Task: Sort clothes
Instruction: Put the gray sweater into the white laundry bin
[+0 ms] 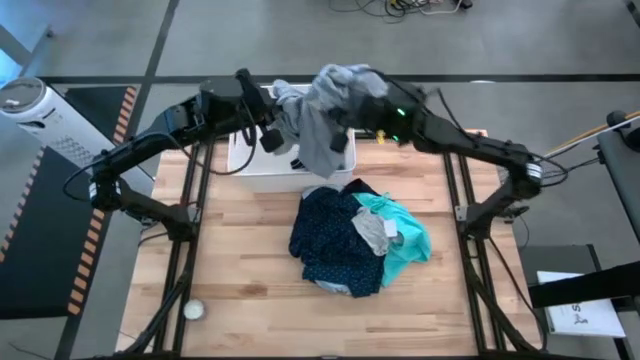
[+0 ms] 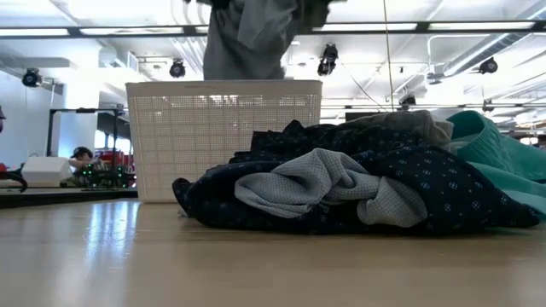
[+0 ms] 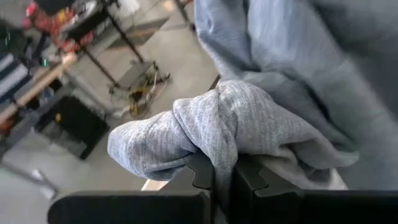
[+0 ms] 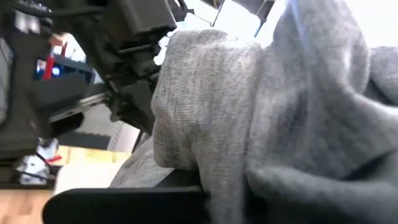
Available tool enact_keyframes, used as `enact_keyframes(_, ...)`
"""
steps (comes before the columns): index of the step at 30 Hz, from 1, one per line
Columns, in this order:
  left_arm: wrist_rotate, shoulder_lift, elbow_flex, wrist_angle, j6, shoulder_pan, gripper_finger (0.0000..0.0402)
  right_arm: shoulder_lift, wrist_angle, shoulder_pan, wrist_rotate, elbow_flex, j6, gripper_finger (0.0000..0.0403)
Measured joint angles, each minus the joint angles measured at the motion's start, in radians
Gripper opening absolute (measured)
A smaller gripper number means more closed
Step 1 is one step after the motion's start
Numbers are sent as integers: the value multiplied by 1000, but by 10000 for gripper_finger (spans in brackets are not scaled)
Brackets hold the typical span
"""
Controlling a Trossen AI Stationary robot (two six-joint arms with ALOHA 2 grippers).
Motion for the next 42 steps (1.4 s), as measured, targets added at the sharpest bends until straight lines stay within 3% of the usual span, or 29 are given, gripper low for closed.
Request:
enact_keyframes(9,55,1,-131,50,-18,131,2,289,-285,-157,-96,265,91,0)
enact_keyframes(17,156,4,-244,68,-57,278,5,480,-521,-206,-280,444,172,0)
enact_keyframes(24,196,4,-311,76,-74,300,23,580,-677,-202,-258,628,269,32)
enact_keyframes(36,197,4,-290,75,-87,299,132,514,-745,-200,-254,639,296,157)
enact_keyframes(42,196,4,-257,52,-99,298,194,488,-799,-200,-259,639,322,192)
